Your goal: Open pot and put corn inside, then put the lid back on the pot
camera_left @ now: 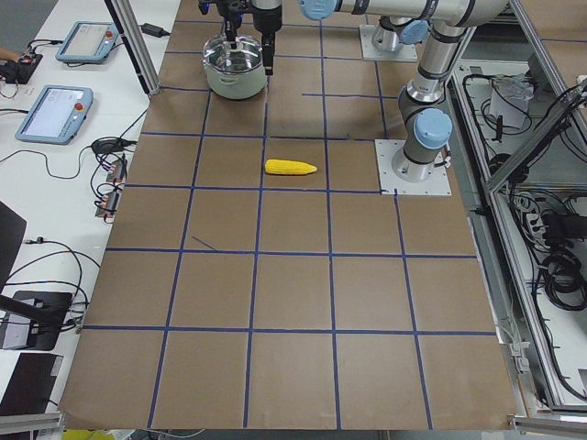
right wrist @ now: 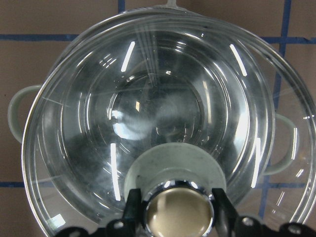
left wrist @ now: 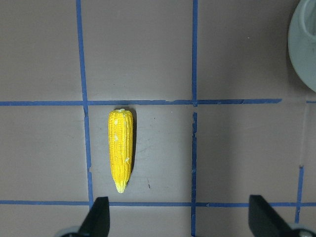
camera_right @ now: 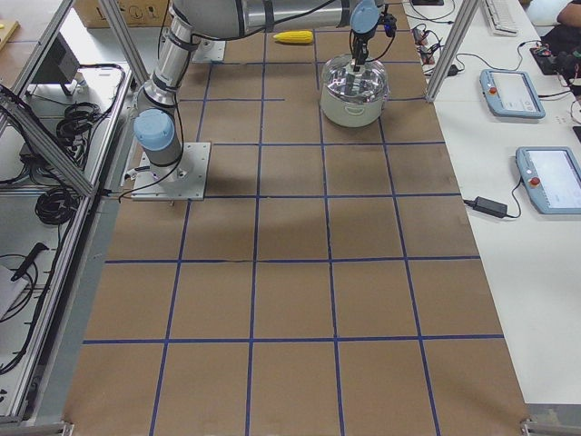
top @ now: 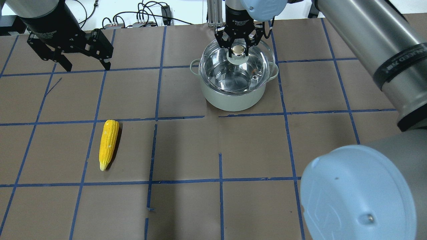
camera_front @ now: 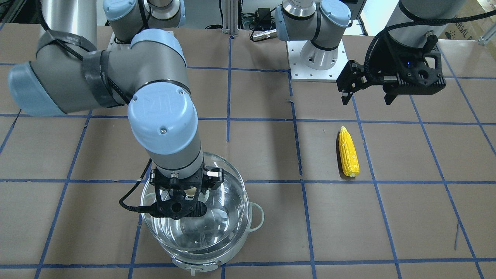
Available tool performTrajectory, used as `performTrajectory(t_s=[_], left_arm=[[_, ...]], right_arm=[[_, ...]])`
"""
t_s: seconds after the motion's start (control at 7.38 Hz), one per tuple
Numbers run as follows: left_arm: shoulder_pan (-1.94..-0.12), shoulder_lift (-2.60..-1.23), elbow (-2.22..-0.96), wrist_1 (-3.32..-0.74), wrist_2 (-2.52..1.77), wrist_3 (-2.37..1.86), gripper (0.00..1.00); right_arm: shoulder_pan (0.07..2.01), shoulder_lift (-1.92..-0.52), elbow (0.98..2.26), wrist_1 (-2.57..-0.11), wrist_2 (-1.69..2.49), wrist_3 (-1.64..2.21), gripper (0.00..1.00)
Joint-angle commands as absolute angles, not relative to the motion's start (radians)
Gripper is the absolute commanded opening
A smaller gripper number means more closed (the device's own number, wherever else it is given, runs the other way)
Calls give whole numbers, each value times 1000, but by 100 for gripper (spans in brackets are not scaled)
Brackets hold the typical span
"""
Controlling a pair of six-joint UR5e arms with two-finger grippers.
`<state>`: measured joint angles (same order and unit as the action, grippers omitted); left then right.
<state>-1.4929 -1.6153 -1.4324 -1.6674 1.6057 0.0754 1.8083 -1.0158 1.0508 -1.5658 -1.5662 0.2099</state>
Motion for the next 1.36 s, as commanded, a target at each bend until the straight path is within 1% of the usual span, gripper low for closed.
performTrajectory(t_s=[0.0, 0.14, 0.27, 0.41, 0.54, 0.68, 0.95, 1.08, 1.22], left_arm=[[-1491, -1615, -1437, -1669, 1605, 77, 100], [-1471, -1638, -1457, -1669, 1605, 89, 100], [-1410, -1643, -1513, -1666, 1602, 159, 100], [-1334, -1643, -1570, -1658, 1565, 276, 100], [-1280, -1663, -1627, -1585, 1525, 316, 100], [-1273, -1692, -1697, -1489, 1523, 324, 100], [-1266, -1762, -1831, -1265, 1526, 368, 100], [-1266, -1778, -1897, -1184, 1531, 377, 100], [-1264, -1805, -1964, -1070, 1535, 390, 100]], right_arm=[[1758, -1100, 1068, -1460, -1566, 145, 30], [1728, -1142, 1074, -1398, -1566, 91, 29], [1688, -1185, 1100, -1335, -1568, 34, 29], [1649, -1236, 1141, -1328, -1566, 12, 29], [1631, -1274, 1185, -1330, -1566, -6, 29], [1625, -1308, 1201, -1327, -1568, -11, 29], [1568, -1365, 1288, -1330, -1572, -54, 29], [1533, -1382, 1330, -1345, -1566, -67, 29], [1529, -1371, 1339, -1397, -1571, -67, 29]])
